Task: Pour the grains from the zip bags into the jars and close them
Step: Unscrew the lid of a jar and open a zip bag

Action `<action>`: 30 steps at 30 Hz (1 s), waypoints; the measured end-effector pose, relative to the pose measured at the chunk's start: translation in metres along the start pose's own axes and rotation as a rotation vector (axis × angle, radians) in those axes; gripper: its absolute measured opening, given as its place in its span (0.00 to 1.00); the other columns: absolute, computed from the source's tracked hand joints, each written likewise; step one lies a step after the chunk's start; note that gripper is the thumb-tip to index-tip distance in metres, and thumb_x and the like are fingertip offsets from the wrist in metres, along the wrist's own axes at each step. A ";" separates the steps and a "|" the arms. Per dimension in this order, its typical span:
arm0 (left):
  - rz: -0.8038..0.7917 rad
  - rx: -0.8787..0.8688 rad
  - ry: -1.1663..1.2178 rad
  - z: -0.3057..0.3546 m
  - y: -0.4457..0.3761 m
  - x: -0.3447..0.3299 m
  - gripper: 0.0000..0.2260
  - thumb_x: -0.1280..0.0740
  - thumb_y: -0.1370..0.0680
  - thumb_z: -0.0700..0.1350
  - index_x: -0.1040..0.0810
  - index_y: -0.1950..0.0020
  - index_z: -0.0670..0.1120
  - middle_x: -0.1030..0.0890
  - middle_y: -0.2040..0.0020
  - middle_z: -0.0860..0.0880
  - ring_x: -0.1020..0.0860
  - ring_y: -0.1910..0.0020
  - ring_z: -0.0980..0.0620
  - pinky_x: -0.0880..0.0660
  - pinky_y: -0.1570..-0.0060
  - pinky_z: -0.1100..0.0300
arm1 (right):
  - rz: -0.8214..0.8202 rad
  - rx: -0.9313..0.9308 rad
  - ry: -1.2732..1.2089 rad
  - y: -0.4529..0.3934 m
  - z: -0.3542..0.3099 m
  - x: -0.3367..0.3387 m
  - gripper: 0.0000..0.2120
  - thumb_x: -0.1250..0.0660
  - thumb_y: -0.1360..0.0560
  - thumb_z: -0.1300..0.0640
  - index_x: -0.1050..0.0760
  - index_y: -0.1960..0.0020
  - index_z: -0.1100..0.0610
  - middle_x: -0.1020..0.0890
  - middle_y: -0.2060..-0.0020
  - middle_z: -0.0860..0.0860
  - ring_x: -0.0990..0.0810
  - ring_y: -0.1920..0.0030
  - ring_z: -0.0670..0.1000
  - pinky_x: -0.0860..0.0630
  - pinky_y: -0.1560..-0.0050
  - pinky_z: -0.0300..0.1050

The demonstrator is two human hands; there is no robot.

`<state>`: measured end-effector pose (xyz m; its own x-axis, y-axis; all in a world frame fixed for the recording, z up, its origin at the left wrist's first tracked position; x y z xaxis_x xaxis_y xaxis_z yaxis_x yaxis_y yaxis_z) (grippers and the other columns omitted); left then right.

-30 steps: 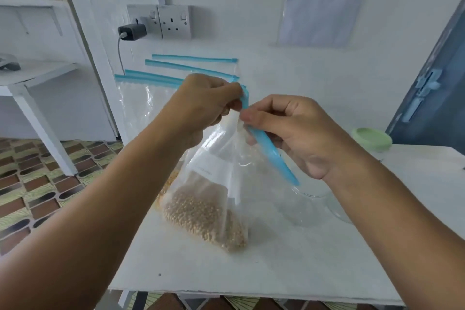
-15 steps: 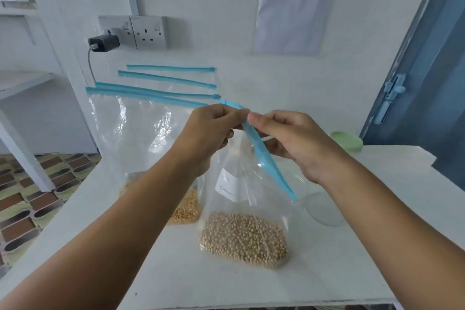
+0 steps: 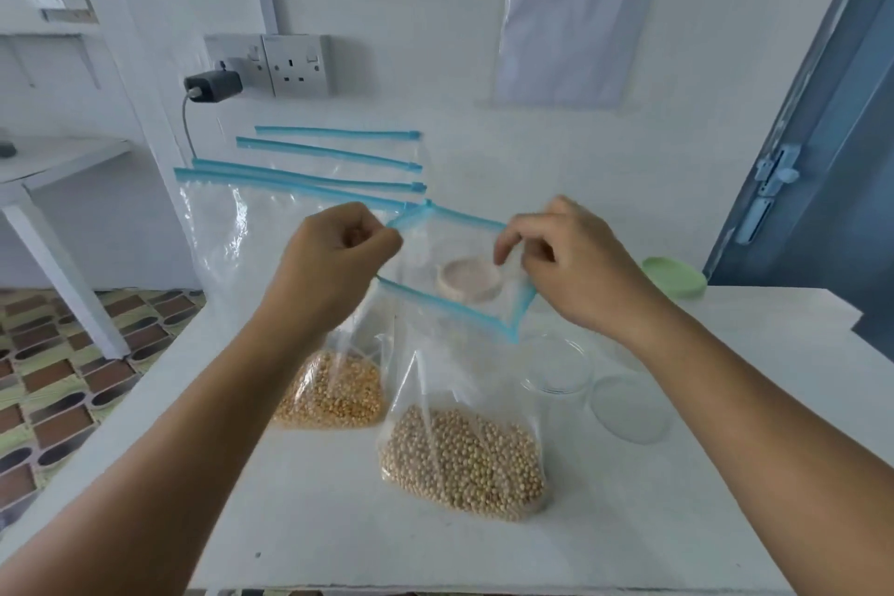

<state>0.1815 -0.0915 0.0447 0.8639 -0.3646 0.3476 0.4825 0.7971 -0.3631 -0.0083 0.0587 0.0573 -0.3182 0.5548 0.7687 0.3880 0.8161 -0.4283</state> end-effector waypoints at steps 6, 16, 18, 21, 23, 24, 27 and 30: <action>0.021 -0.001 -0.045 -0.005 0.008 0.011 0.10 0.29 0.21 0.44 0.22 0.59 0.41 0.30 0.71 0.52 0.36 0.72 0.55 0.36 0.65 0.57 | -0.137 -0.040 0.093 -0.004 -0.003 0.000 0.23 0.42 0.22 0.64 0.15 0.49 0.39 0.28 0.48 0.44 0.24 0.49 0.44 0.25 0.40 0.48; -0.154 -0.039 0.224 0.012 0.022 -0.021 0.13 0.27 0.19 0.51 0.20 0.59 0.44 0.30 0.67 0.46 0.35 0.64 0.48 0.36 0.58 0.51 | -0.245 -0.099 -0.197 -0.027 -0.041 -0.012 0.11 0.37 0.18 0.44 0.17 0.46 0.46 0.16 0.46 0.46 0.19 0.43 0.50 0.24 0.43 0.46; -0.151 -0.043 0.226 0.009 0.025 -0.023 0.12 0.27 0.19 0.51 0.19 0.60 0.47 0.30 0.68 0.50 0.35 0.65 0.48 0.37 0.59 0.52 | -0.195 -0.096 -0.288 -0.030 -0.038 -0.009 0.08 0.36 0.17 0.42 0.21 0.46 0.43 0.17 0.48 0.45 0.19 0.45 0.47 0.24 0.47 0.47; -0.141 -0.060 0.204 0.008 0.028 -0.026 0.12 0.28 0.20 0.51 0.19 0.60 0.46 0.29 0.69 0.54 0.35 0.66 0.50 0.37 0.62 0.55 | -0.281 -0.072 -0.370 -0.029 -0.041 -0.013 0.07 0.37 0.16 0.43 0.23 0.39 0.37 0.19 0.44 0.39 0.21 0.43 0.40 0.27 0.47 0.39; -0.157 -0.073 0.206 0.010 0.029 -0.030 0.12 0.28 0.19 0.50 0.18 0.58 0.44 0.28 0.69 0.53 0.37 0.63 0.56 0.35 0.62 0.57 | -0.364 -0.067 -0.371 -0.030 -0.045 -0.020 0.11 0.38 0.16 0.42 0.19 0.39 0.39 0.19 0.41 0.37 0.22 0.41 0.37 0.28 0.44 0.38; -0.159 -0.080 0.210 0.011 0.030 -0.032 0.12 0.28 0.19 0.48 0.18 0.57 0.42 0.27 0.69 0.55 0.39 0.58 0.61 0.33 0.62 0.61 | -0.387 -0.090 -0.350 -0.030 -0.045 -0.023 0.13 0.39 0.16 0.40 0.17 0.40 0.40 0.18 0.41 0.37 0.22 0.42 0.38 0.28 0.44 0.38; -0.219 -0.074 0.280 0.012 0.033 -0.037 0.15 0.29 0.19 0.50 0.18 0.57 0.40 0.26 0.68 0.53 0.21 0.54 0.69 0.32 0.61 0.67 | -0.347 -0.188 -0.231 -0.036 -0.037 -0.024 0.19 0.37 0.19 0.35 0.13 0.50 0.46 0.15 0.48 0.44 0.18 0.46 0.47 0.24 0.42 0.45; -0.267 -0.034 0.264 -0.001 0.036 -0.039 0.16 0.33 0.19 0.58 0.16 0.58 0.49 0.21 0.64 0.52 0.26 0.63 0.56 0.30 0.60 0.61 | -0.302 -0.155 -0.111 -0.040 -0.030 -0.023 0.12 0.28 0.22 0.41 0.12 0.53 0.48 0.13 0.56 0.48 0.15 0.50 0.49 0.20 0.42 0.49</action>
<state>0.1659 -0.0492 0.0170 0.7122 -0.6727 0.2006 0.6966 0.6422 -0.3197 0.0098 0.0086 0.0707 -0.5275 0.3134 0.7897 0.3859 0.9164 -0.1059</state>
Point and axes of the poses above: each hand's wrist, its own y-axis away from the middle knuckle, its own x-axis out of the back of the hand, z = x × y, the point moved 6 cm from there along -y, towards the middle knuckle
